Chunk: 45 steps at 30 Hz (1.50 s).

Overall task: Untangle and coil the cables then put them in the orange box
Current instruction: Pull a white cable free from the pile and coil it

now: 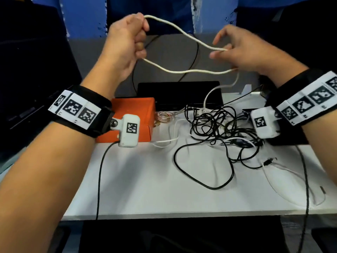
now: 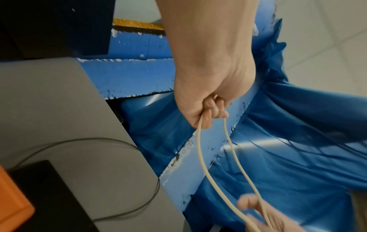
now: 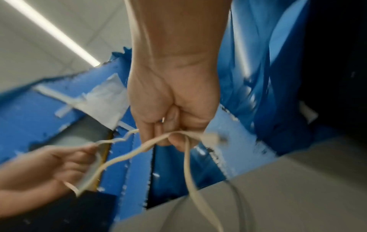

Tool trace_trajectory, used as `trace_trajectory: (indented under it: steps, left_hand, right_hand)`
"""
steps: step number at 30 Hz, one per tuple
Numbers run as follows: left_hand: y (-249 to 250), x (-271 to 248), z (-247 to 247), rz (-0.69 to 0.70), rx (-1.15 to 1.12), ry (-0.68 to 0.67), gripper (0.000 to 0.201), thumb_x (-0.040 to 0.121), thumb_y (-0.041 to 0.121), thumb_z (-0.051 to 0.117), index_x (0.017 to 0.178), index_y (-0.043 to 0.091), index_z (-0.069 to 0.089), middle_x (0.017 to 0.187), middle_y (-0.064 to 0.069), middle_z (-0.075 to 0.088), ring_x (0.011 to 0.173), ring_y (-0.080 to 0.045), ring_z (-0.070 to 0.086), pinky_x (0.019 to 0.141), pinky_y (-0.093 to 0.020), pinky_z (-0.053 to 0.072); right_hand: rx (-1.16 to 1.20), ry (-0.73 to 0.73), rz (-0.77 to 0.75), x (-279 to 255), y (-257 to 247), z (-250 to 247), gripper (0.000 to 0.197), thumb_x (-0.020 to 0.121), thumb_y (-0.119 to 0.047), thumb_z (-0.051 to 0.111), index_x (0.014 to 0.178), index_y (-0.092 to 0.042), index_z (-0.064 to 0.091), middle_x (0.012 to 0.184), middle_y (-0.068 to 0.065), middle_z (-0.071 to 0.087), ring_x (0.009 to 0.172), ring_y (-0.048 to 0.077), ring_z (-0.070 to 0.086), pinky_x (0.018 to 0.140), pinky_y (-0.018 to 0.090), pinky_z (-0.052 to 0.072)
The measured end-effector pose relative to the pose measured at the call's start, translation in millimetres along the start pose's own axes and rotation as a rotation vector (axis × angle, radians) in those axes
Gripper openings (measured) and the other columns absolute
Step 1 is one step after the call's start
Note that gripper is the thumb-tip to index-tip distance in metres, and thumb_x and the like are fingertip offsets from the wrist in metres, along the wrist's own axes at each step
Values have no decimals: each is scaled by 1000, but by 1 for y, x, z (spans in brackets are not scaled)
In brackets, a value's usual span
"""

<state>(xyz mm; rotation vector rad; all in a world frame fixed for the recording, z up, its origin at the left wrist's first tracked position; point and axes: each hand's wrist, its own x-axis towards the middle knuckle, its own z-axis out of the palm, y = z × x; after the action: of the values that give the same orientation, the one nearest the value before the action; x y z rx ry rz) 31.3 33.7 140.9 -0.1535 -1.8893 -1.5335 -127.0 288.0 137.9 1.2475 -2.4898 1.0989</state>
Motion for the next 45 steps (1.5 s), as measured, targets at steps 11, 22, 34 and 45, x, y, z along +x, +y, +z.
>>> trace_trajectory:
  steps: [11, 22, 34, 45]
  left_hand:
    - [-19, -13, -31, 17, 211, -4, 38, 106, 41, 52, 73, 24, 57, 53, 7, 30, 48, -13, 18, 46, -35, 12]
    - [-50, -24, -48, -52, 110, 242, 34, 105, 44, 51, 78, 25, 59, 54, 7, 33, 47, -10, 21, 46, -31, 13]
    - [-52, -60, 40, 221, 311, 36, 32, 99, 28, 67, 75, 6, 72, 67, -2, 71, 61, -14, 59, 59, -34, 46]
    - [-61, -70, 46, 131, 300, -68, 33, 97, 32, 68, 79, 5, 70, 57, -10, 45, 54, -11, 36, 53, -30, 26]
  right_hand:
    - [-265, 469, 128, 27, 78, -28, 44, 105, -42, 47, 98, -4, 69, 96, 26, 66, 90, 39, 63, 76, 41, 47]
    - [-201, -87, 393, 6, 73, -34, 48, 85, -50, 79, 121, -23, 63, 109, 12, 72, 100, 33, 67, 84, 38, 51]
    - [-89, -688, -160, -44, -40, 64, 140, 77, -44, 87, 159, -29, -25, 168, -22, 11, 149, -2, 25, 124, 21, 23]
    - [278, -56, -2, -64, -28, 85, 35, 109, -39, 46, 96, -18, 71, 56, -7, 40, 48, 8, 35, 50, 27, 33]
